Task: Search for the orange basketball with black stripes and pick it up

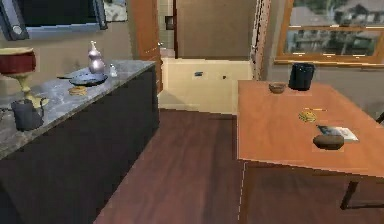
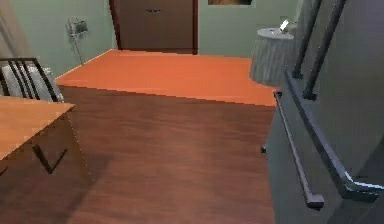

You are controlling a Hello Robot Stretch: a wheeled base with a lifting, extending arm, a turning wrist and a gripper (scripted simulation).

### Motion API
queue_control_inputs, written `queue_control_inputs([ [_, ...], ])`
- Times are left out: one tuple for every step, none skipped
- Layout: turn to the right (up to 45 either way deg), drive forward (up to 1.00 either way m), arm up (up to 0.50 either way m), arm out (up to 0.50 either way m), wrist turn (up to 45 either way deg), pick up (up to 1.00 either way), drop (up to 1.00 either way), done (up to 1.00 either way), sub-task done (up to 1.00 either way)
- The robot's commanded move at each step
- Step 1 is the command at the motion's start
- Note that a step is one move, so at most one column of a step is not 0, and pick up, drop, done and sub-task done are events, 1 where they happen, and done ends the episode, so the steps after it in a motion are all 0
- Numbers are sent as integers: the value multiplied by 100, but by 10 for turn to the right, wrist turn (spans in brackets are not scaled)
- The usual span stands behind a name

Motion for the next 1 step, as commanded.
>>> queue_control_inputs([
  [0, 100, 0, 0, 0, 0, 0, 0, 0],
])
